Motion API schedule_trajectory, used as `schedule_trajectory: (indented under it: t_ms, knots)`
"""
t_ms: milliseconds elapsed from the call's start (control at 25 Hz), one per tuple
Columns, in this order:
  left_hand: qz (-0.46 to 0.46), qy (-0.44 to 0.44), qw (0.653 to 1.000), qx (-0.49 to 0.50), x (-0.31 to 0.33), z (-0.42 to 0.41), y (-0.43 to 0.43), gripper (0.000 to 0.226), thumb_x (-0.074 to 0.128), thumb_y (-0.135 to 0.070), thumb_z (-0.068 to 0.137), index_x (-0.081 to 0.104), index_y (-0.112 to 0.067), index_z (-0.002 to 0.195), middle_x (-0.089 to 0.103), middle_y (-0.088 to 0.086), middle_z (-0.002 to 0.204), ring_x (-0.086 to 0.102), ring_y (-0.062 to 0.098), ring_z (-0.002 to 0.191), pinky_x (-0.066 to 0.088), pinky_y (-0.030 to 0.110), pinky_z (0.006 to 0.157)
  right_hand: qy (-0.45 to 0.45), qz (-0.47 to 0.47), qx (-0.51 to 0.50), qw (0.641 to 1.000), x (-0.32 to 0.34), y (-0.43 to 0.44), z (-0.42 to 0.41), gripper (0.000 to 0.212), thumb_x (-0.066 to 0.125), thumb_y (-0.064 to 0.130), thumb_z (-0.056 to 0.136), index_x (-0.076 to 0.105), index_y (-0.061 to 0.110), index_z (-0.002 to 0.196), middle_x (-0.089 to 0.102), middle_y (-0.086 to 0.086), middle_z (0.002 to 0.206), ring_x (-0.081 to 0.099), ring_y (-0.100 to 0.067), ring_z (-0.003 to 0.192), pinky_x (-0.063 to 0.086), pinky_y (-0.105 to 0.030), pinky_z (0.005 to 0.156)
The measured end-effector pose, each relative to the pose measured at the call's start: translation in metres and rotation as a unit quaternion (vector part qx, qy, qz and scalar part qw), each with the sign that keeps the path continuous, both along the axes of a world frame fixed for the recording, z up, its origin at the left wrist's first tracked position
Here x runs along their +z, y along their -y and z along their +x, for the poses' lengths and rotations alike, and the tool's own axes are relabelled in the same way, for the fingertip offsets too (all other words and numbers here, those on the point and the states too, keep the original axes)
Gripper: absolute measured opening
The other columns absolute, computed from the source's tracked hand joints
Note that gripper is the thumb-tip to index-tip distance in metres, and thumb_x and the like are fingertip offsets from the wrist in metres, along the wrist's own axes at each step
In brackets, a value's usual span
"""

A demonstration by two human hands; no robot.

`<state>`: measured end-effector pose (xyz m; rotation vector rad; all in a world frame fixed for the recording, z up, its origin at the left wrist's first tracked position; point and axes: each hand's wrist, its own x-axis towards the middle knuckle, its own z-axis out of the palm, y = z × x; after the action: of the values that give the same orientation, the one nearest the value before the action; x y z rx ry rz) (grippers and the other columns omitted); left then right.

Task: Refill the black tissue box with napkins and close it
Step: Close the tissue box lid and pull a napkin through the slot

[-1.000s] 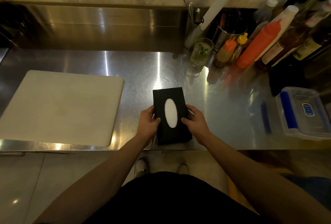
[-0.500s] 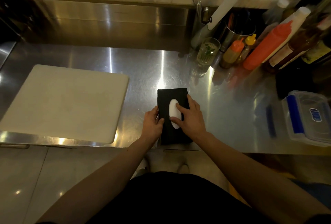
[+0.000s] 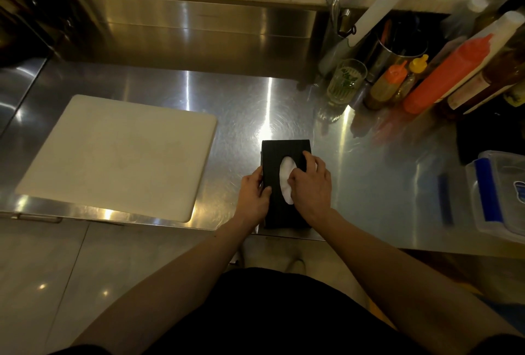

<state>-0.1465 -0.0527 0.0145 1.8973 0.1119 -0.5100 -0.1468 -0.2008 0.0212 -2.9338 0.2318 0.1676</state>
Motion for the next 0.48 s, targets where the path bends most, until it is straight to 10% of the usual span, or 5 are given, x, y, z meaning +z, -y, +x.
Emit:
schedule_trajectory:
  t_ms: [200, 480]
  knots:
    - [0.013, 0.003, 1.0, -0.004, 0.01, -0.002, 0.001, 0.054, 0.049, -0.004, 0.096, 0.038, -0.021, 0.146, 0.04, 0.009, 0.131, 0.045, 0.012, 0.119, 0.036, 0.024, 0.104, -0.002, 0.004, 0.0, 1.0, -0.002, -0.003, 0.002, 0.028, 0.072, 0.018, 0.081, 0.066, 0.011, 0.107, 0.029, -0.014, 0.154, 0.025, -0.035, 0.141, 0.032, -0.043, 0.108]
    - [-0.007, 0.012, 1.0, 0.002, 0.006, -0.001, -0.001, 0.055, 0.052, -0.003, 0.094, 0.039, -0.019, 0.145, 0.039, 0.011, 0.133, 0.049, 0.023, 0.125, 0.044, 0.044, 0.106, 0.057, 0.189, -0.052, 0.979, 0.005, 0.007, -0.005, 0.011, 0.055, 0.018, 0.095, 0.063, 0.009, 0.096, 0.044, -0.009, 0.143, 0.038, -0.028, 0.132, 0.038, -0.04, 0.106]
